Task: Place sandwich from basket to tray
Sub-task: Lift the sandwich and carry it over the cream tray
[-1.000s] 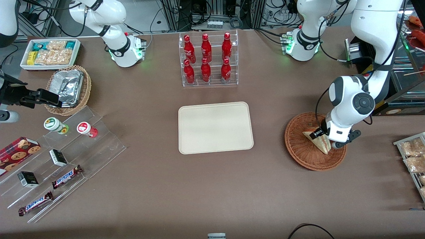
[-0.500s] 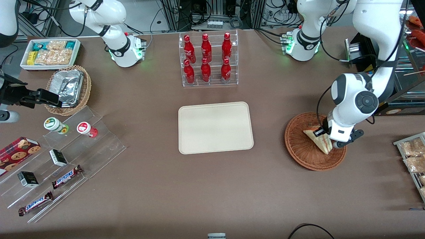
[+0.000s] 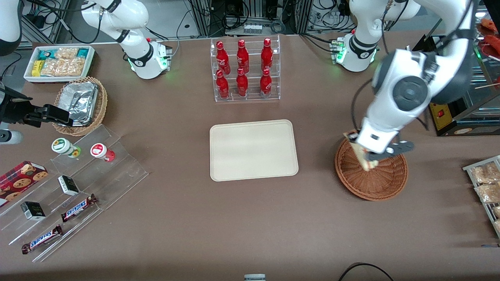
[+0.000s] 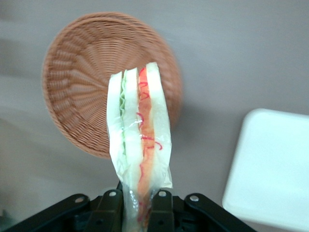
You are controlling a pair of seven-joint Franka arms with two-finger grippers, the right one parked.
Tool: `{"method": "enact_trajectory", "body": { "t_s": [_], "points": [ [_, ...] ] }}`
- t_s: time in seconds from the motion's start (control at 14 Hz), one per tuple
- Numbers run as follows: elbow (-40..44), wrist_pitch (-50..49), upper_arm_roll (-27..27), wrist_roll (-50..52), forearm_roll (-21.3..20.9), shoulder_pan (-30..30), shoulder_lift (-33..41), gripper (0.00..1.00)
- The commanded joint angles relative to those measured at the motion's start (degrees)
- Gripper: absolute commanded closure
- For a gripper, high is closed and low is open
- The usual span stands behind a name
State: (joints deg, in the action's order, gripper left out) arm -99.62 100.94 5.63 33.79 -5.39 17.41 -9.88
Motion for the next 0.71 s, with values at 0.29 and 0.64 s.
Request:
{"method": "enact_trajectory", "body": {
  "t_s": [0.29,0.64],
  "points": [
    [17.3,-2.1,-0.4,5.3,2.8,13.6,-16.6,1.0],
    [20.5,4.4,-0.5,9.8,3.6,21.0,-23.8,1.0]
  ]
}}
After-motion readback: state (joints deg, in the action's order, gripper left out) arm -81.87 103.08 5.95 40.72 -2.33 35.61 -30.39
